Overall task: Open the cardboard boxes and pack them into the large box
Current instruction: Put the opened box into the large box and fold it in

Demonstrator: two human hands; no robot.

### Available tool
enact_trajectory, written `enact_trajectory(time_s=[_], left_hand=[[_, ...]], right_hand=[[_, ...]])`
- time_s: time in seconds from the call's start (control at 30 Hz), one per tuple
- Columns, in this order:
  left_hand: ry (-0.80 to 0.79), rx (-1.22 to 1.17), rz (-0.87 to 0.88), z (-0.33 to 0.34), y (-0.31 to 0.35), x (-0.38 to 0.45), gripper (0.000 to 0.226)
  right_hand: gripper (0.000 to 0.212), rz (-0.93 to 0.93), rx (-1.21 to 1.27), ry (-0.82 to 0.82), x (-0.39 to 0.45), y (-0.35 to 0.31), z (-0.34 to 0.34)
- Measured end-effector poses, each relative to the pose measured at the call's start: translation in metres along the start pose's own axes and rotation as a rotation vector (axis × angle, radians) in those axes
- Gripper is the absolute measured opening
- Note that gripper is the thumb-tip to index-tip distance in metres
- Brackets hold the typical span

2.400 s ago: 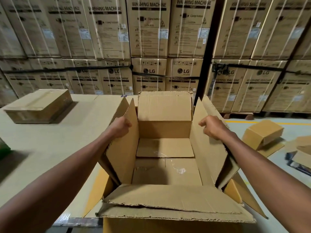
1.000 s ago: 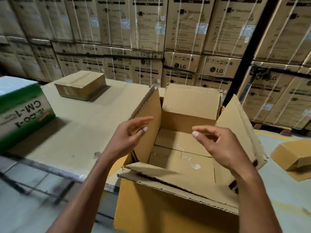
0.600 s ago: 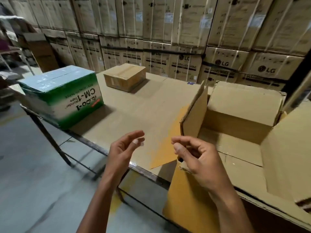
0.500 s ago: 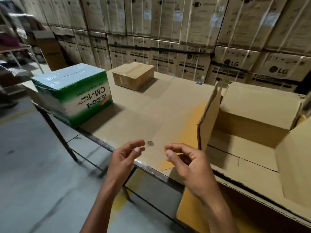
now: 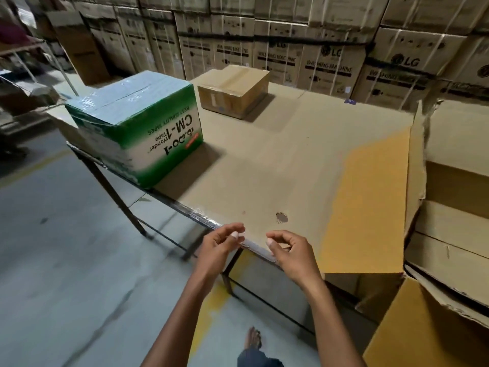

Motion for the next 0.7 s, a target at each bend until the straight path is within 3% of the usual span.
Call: enact_trajectory(time_s=[0.2, 0.43, 0.7], left_hand=[[0.002, 0.027, -0.099, -0.027, -0.021, 0.076, 0.023], [0.013, 0.0, -0.181, -0.063, -0.025, 0.174, 0.036], [-0.196, 0.164, -0.154, -0.066, 0.029, 0.338, 0.021]], right_hand=[[0.011, 0.057, -0.066, 0.007, 0.094, 0.019, 0.029], [0.012, 0.085, -0.107, -0.02, 0.194, 0.01, 0.053], [0.009, 0.127, -0.029, 0.087, 0.324, -0.016, 0.053]])
Point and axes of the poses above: each hand's wrist, its own x-axis towards the middle knuckle, its own z-axis out of the palm, y = z × x, the point moved 8 cm from there along x, towards the middle knuckle, and after that the axes turned 4 degrees about -y, right-handed, at the moved point
